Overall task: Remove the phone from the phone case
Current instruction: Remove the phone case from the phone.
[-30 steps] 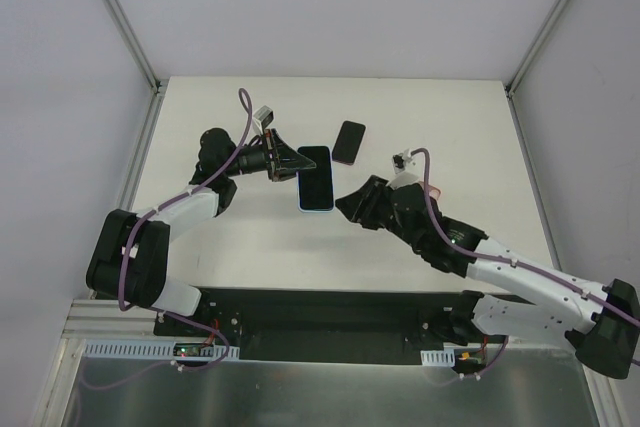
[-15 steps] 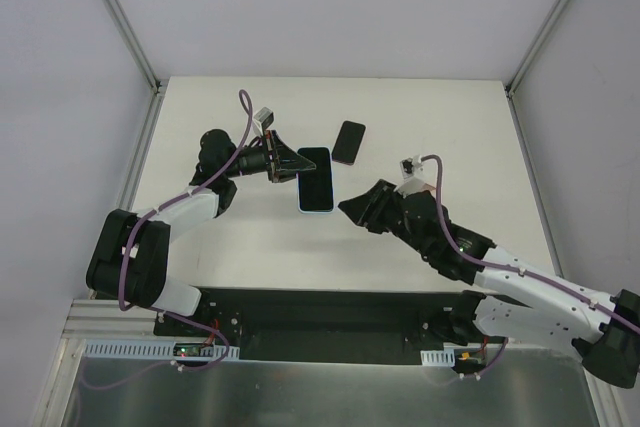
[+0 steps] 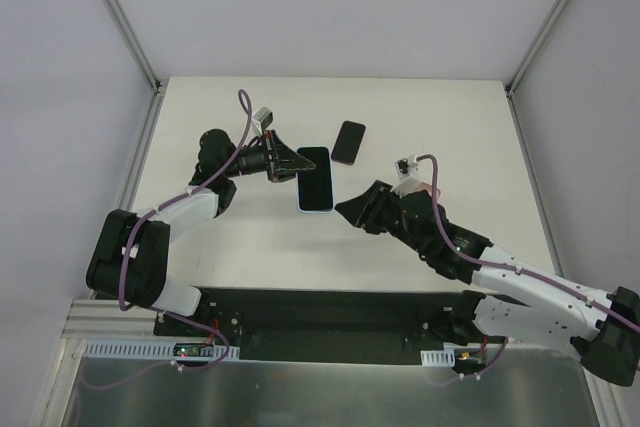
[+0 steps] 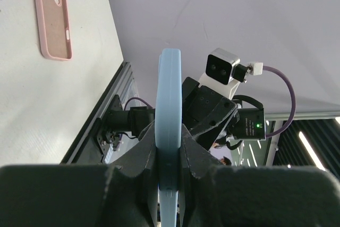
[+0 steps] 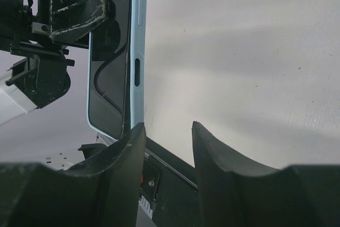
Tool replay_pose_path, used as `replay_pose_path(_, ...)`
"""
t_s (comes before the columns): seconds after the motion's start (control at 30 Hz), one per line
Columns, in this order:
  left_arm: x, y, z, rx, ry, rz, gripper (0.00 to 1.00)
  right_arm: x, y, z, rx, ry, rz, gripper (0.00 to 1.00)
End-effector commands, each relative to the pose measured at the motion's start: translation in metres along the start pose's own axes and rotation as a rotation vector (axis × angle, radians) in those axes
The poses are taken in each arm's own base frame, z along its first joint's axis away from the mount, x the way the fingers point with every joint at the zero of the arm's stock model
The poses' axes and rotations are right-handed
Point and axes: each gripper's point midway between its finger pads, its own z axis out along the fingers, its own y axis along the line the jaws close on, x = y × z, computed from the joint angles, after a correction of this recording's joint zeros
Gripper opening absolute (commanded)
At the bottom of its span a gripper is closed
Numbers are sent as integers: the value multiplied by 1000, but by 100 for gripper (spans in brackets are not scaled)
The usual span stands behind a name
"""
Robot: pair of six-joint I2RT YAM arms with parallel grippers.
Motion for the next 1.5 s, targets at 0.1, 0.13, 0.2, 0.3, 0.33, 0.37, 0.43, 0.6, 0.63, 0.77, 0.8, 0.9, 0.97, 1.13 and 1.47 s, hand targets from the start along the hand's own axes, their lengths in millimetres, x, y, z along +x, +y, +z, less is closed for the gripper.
replay_pose_path(0.1,0,-18,-3,48,6,92,0,-15,25,-3,-83,-38,-1,43)
replay_pose_path(0.13,0,-18,-3,48,6,92,0,-16,25,-3,-83,-43,-1,43)
replay_pose_path(0.2,-1,-17,-3,46,6,88,0,-18,25,-7,-88,-54,-4,43)
replay_pose_path(0.3,0,-16,-3,44,6,90,0,-22,29,-12,-105,-68,-6,43)
replay_pose_path(0.33,-1,-16,-3,44,4,90,0,-23,30,-13,-110,-70,-9,43)
replay_pose_path(0.37,-1,-15,-3,43,5,87,0,-23,30,-13,-111,-71,-12,43)
replay_pose_path(0.43,-1,-16,-3,43,4,89,0,-23,33,-13,-120,-65,-20,43)
replay_pose_path(0.6,-1,-17,-3,44,4,90,0,-18,36,-8,-127,-38,-25,43)
replay_pose_path(0.63,-1,-18,-3,46,4,94,0,-16,35,-6,-122,-33,-26,43)
replay_pose_path(0.77,0,-19,-3,46,4,95,0,-13,32,-2,-113,-22,-24,43)
replay_pose_path(0.8,0,-19,-4,46,4,94,0,-12,33,-1,-114,-18,-23,43)
replay_pose_path(0.9,0,-20,-4,48,4,98,0,-9,30,2,-106,-8,-27,42)
replay_pose_path(0.97,0,-21,-4,49,4,99,0,-7,29,4,-101,-3,-27,42)
replay_pose_path(1.13,1,-24,-4,53,4,101,0,-3,25,11,-79,12,-30,42)
replay_pose_path(1.47,2,-32,-6,72,9,98,0,10,15,26,-54,49,-13,42)
